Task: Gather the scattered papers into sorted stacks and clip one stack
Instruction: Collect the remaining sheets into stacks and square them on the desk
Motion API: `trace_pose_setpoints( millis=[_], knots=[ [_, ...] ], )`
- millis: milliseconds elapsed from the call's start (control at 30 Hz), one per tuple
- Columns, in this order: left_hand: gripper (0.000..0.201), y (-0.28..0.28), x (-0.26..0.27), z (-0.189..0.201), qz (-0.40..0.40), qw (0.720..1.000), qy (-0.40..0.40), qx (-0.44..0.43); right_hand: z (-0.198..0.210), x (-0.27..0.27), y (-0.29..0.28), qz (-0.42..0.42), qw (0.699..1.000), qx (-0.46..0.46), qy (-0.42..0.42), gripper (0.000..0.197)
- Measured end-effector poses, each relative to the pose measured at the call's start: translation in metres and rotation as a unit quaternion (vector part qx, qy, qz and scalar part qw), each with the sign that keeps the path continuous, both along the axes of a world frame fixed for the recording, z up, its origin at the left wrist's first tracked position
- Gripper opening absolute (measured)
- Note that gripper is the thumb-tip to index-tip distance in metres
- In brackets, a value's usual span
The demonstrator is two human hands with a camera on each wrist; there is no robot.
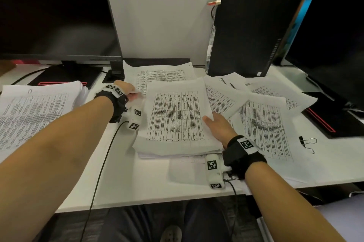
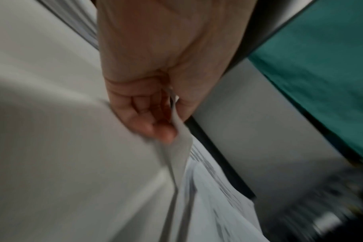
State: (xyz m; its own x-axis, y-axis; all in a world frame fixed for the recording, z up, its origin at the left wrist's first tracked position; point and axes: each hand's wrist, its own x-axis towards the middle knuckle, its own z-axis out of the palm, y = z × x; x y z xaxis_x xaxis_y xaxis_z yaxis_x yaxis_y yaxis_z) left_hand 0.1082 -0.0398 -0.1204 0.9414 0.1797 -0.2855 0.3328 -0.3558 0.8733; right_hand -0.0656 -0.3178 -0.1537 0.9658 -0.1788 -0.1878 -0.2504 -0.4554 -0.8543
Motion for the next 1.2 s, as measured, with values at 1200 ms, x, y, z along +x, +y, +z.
trace_pose_setpoints(
  millis=[1200],
  knots=[
    [0.048,-0.11,-0.218,0.005,-0.43,0.813,0.311,-0.239,0.0,0.002,0.006,-0.015,0.986,0.165,0.014,0.081]
  ],
)
